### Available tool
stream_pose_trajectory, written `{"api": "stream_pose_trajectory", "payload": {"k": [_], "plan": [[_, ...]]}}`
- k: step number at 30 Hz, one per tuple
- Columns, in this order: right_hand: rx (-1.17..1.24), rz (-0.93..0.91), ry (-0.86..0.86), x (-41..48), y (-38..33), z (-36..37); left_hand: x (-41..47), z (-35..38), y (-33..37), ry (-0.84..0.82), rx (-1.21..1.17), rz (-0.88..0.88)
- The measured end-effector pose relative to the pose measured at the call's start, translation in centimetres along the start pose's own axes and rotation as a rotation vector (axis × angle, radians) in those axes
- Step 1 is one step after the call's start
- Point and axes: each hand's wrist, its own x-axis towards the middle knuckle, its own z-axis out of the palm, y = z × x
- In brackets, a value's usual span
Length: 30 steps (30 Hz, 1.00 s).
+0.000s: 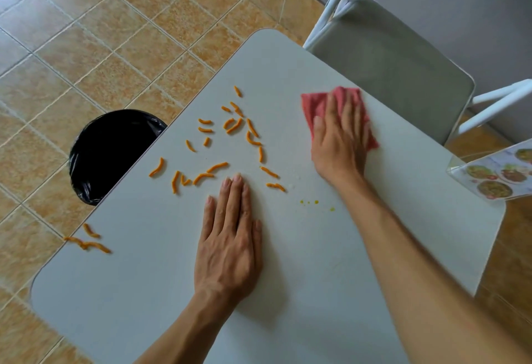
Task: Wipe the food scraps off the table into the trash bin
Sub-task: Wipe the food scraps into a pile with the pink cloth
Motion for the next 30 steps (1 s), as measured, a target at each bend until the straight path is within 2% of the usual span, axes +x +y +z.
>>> {"api": "stream_pose_trajectory", "payload": {"k": [2, 3, 6, 8, 11, 13, 14, 15, 18, 19, 21, 25, 27, 30], "plan": [[0.022, 0.162, 0.102, -4.3, -0.7, 0.7, 0.0, 0.0, 0.0, -0.001, -0.006, -0.002], [0.021, 0.145, 0.125, -6.5, -1.4, 0.9, 0.0, 0.0, 0.0, -0.001, -0.009, -0.003], [-0.077, -0.167, 0.013, -11.7, -1.3, 0.9, 0.0, 0.0, 0.0, -0.002, -0.016, -0.01], [-0.138, -0.204, -0.015, -12.7, 1.4, 0.3, 0.1, 0.0, 0.0, -0.002, -0.011, -0.016], [-0.072, 0.18, 0.108, -14.2, 3.9, -0.1, 0.2, 0.0, 0.1, -0.002, -0.012, -0.014], [-0.029, 0.369, 0.187, -16.2, 1.8, 0.6, 0.1, 0.0, 0.1, -0.006, -0.01, -0.014], [-0.019, 0.352, 0.182, -17.0, 0.3, 1.0, 0.1, 0.0, 0.0, -0.009, -0.011, -0.014], [-0.01, 0.248, 0.148, -17.8, -1.1, 1.3, 0.1, 0.0, 0.0, -0.008, -0.013, -0.015], [-0.062, -0.212, 0.002, -18.0, -1.2, 0.8, 0.3, -0.1, 0.0, 0.0, -0.038, -0.017], [-0.085, -0.295, -0.021, -17.6, -0.3, 0.5, 0.3, -0.2, -0.1, 0.002, -0.054, -0.01], [-0.06, -0.282, -0.022, -18.0, 0.9, 0.0, -0.1, -0.5, -0.6, 0.004, -0.083, 0.027], [0.025, 0.001, 0.05, -20.2, -1.8, 1.0, -2.6, -1.4, -3.5, 0.001, -0.072, 0.019], [0.022, -0.047, 0.039, -18.9, -3.6, 1.5, -4.1, -1.4, -4.8, 0.003, -0.049, -0.006], [-0.005, -0.218, -0.007, -14.9, -5.6, 1.9, -5.3, -0.9, -4.8, 0.023, -0.052, -0.054]]}}
